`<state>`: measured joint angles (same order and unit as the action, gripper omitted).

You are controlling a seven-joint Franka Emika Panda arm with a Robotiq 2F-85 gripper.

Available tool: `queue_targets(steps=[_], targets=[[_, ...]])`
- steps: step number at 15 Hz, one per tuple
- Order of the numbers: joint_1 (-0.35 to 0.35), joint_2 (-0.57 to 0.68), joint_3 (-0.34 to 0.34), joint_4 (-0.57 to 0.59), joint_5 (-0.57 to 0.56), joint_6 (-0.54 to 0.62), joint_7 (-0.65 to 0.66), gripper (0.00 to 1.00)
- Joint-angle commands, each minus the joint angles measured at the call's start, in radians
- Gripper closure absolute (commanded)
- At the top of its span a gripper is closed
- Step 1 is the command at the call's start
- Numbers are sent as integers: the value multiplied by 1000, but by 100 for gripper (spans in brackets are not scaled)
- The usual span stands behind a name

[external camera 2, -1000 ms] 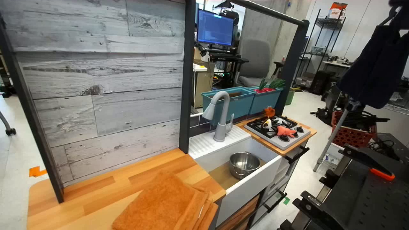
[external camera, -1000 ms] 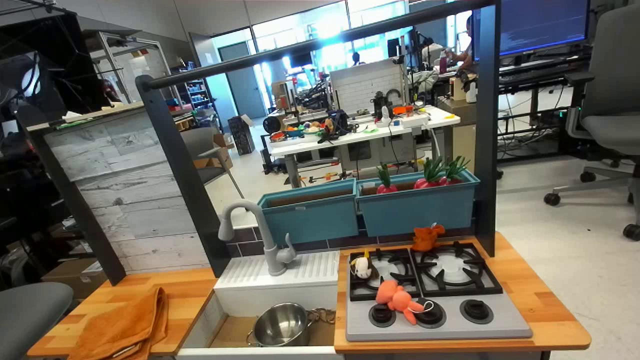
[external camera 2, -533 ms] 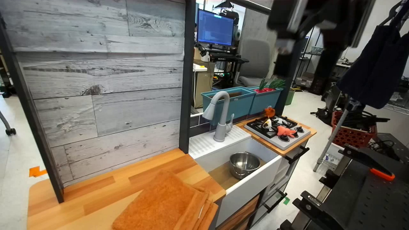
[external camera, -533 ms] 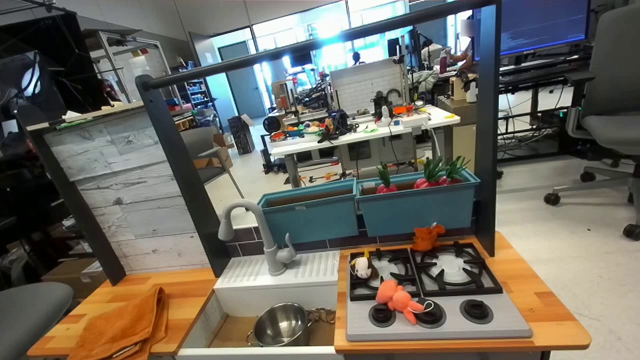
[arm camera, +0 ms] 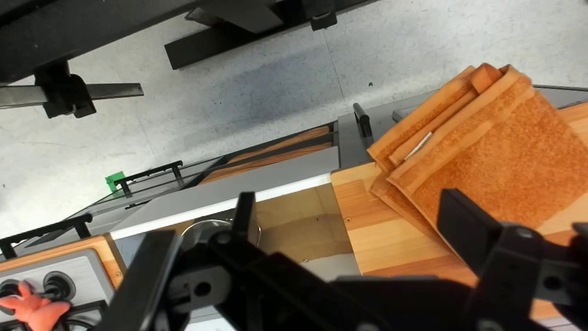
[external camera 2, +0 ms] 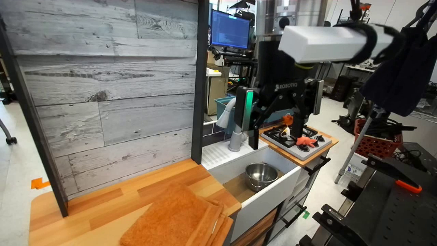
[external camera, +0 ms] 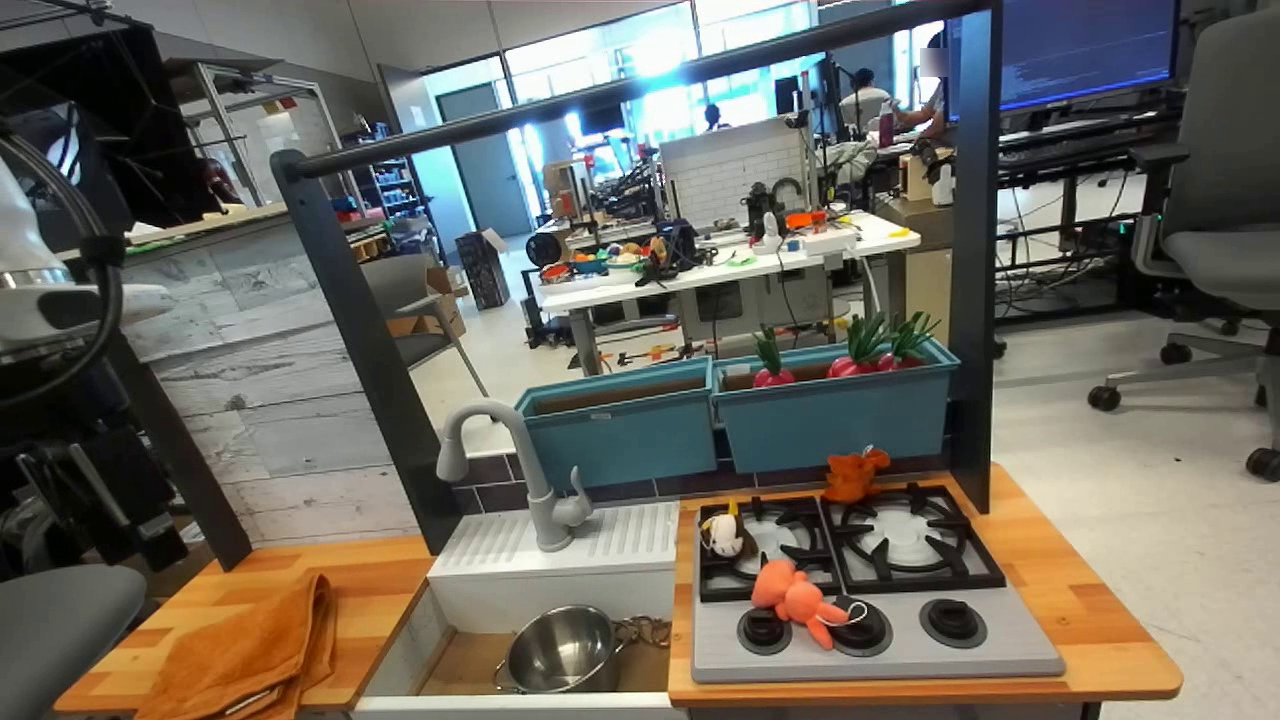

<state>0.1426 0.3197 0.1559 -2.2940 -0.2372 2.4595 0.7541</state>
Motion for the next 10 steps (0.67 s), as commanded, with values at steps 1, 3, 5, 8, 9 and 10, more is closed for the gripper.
queue_targets(steps=[1, 3, 5, 8, 9, 10], targets=[[15, -25, -25, -52, 88, 124, -57, 0], [14, 21, -19, -68, 162, 289, -92, 0], [73, 114, -68, -37, 150, 448, -45, 0], [297, 312, -300, 103, 50, 530, 100, 0], [348, 370, -344, 154, 75, 512, 125, 0], [383, 433, -368, 211, 105, 483, 150, 0]])
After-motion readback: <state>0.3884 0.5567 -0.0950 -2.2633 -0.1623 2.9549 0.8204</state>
